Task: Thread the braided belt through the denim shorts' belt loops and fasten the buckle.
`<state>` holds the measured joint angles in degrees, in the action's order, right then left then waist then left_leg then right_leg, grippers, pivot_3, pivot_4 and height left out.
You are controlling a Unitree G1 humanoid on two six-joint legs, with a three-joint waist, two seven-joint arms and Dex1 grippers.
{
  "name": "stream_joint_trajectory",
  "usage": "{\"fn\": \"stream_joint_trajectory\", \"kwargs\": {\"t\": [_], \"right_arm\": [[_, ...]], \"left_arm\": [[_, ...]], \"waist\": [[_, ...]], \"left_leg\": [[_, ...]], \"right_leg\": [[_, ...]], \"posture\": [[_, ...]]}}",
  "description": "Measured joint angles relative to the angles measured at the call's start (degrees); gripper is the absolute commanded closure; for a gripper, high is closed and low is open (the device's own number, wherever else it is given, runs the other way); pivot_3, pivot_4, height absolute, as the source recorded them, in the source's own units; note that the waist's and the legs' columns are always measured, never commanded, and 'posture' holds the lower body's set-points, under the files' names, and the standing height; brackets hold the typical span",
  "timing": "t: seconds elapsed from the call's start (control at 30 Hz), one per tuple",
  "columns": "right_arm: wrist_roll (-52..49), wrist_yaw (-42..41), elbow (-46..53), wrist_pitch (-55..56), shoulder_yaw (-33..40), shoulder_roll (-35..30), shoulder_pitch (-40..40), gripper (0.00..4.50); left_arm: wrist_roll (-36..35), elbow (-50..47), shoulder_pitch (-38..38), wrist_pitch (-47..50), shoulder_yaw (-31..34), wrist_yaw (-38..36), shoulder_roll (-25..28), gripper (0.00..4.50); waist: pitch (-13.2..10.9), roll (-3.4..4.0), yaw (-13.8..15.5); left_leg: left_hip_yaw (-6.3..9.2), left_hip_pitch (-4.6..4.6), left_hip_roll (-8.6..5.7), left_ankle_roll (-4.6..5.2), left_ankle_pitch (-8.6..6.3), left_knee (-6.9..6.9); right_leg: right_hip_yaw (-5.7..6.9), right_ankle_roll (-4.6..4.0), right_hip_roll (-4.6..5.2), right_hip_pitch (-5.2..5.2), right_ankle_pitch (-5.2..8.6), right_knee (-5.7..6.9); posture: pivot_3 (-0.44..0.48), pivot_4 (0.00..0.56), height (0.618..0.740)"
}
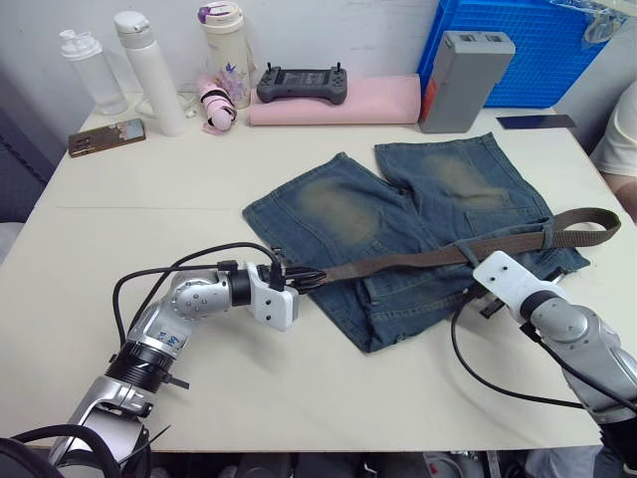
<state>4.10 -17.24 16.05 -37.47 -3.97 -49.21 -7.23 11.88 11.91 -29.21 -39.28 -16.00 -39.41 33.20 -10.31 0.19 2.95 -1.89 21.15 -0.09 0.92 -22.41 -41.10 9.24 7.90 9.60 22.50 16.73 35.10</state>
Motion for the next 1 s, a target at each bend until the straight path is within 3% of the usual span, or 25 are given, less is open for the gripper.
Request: {"fn": "stream_joint_trajectory", "kwargs": {"t": [0.07,0.1,0.13,0.3,0.43,0.53,0.7,0.83,1.0], "right_arm": [[-0.10,-0.23,0.60,-1.07,0.67,0.96,-0.07,4.48],[-0.13,-0.46,0.90,-1.44,1.26,1.50,-0.07,3.79],[-0.14,-0.63,1.10,-1.65,1.73,1.93,-0.04,3.79],[-5.98,-6.64,5.73,-7.71,7.91,2.24,-0.48,1.60],[-15.60,-16.16,12.62,-15.76,16.00,-2.12,-4.75,0.03],[-24.17,-20.62,17.91,-22.86,18.99,-1.84,-8.58,0.03],[-40.20,-22.08,23.03,-39.98,24.44,7.86,-14.95,0.03],[-48.09,-19.74,24.07,-51.53,29.13,21.22,-17.37,0.03],[-59.27,-10.57,21.99,-54.76,34.31,37.48,-13.31,0.03]], "left_arm": [[-0.22,0.00,0.00,-0.19,0.01,0.00,-0.01,4.50],[-0.28,0.00,0.00,-0.29,0.00,0.01,-0.01,4.50],[-0.29,0.00,0.00,-0.38,0.00,0.01,-0.01,4.50],[-0.37,-0.02,0.20,-1.59,0.08,0.11,0.14,4.50],[-0.36,-0.01,0.27,-2.82,0.24,0.33,0.55,4.50],[-0.36,-0.05,0.22,-3.34,0.25,0.53,0.55,4.50],[-0.33,-0.07,0.18,-3.97,0.30,1.03,0.57,4.50],[-0.28,-0.06,0.15,-4.42,0.38,1.39,0.60,4.50],[0.60,-0.07,0.06,-5.59,0.38,2.10,0.71,4.50]], "waist": [[0.00,0.00,-0.04],[0.00,0.00,-0.04],[0.00,0.00,-0.04],[-0.03,0.05,-0.28],[-0.06,0.09,-1.26],[-0.06,0.09,-1.68],[-0.06,0.09,-1.52],[-0.05,0.09,-1.45],[-0.05,0.10,-1.63]], "left_leg": [[0.00,0.00,0.00,0.00,0.00,0.00],[0.00,0.00,0.00,0.00,0.00,0.00],[0.00,0.00,0.00,0.00,0.00,0.00],[-0.01,0.01,0.00,0.00,0.00,0.01],[0.01,-0.02,0.04,0.00,0.00,0.03],[0.01,-0.03,0.06,0.00,0.00,0.04],[0.06,0.00,0.04,0.00,0.00,0.01],[0.10,0.01,-0.01,0.00,0.00,-0.01],[0.09,-0.03,-0.04,0.00,0.00,0.04]], "right_leg": [[-0.01,0.00,0.00,0.00,0.00,0.00],[-0.01,0.00,0.00,0.00,0.00,0.00],[-0.01,0.00,0.00,0.01,0.00,0.00],[-0.04,0.01,0.00,0.04,0.00,0.01],[-0.04,0.00,-0.03,0.03,0.00,0.00],[-0.04,0.00,-0.04,0.04,0.00,0.00],[-0.03,0.00,-0.04,0.03,0.00,0.02],[-0.03,0.01,-0.02,0.02,-0.01,0.05],[-0.06,0.01,-0.01,0.09,-0.01,0.23]], "posture": [[0.000,0.150,0.705],[0.000,0.150,0.705],[0.000,0.150,0.705],[0.000,0.150,0.705],[0.000,0.150,0.705],[0.000,0.150,0.705],[0.000,0.150,0.705],[0.000,0.150,0.705],[0.000,0.150,0.705]]}}
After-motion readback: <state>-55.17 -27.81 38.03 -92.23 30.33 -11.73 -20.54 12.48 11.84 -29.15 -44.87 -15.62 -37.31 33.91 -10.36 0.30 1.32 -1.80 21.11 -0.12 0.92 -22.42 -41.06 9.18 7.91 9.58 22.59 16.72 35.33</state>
